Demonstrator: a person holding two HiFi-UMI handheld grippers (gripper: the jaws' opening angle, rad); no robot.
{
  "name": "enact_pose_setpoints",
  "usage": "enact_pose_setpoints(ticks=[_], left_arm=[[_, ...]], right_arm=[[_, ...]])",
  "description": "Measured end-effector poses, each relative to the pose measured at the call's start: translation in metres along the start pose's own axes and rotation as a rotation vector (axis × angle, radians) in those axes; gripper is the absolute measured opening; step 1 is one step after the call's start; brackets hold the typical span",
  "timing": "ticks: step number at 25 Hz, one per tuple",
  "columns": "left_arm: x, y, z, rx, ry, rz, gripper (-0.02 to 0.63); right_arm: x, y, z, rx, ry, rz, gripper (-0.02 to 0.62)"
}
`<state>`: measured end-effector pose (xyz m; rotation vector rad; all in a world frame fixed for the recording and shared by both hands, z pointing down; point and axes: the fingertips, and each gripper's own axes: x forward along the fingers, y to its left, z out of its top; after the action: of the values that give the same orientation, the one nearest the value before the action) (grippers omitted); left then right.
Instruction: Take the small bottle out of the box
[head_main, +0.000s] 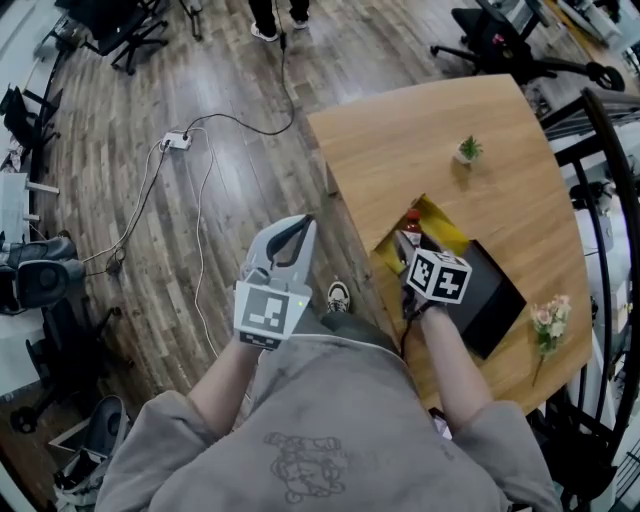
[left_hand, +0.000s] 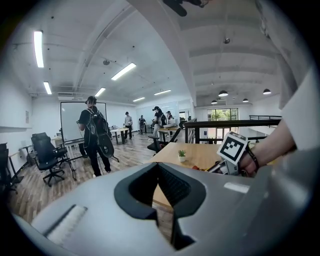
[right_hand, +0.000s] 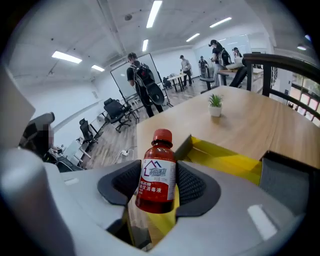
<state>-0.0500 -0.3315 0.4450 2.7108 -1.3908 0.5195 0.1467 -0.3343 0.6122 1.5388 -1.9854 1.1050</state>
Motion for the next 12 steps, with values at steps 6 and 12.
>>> enact_pose_setpoints(ticks=[6,12], left_arm=[[-0.019,0.009,0.023,-0.003,-0.041,0.037,0.002],[-0.044,0.028,0.057,-0.013,-0.132,0.091,0.002]], right_arm=[[-0.048,0.061,0.061,-0.147,-0.187,0.107,0.227],[-0.101,0.144,0.120,-0.334,-0.415,0.226,0.229]])
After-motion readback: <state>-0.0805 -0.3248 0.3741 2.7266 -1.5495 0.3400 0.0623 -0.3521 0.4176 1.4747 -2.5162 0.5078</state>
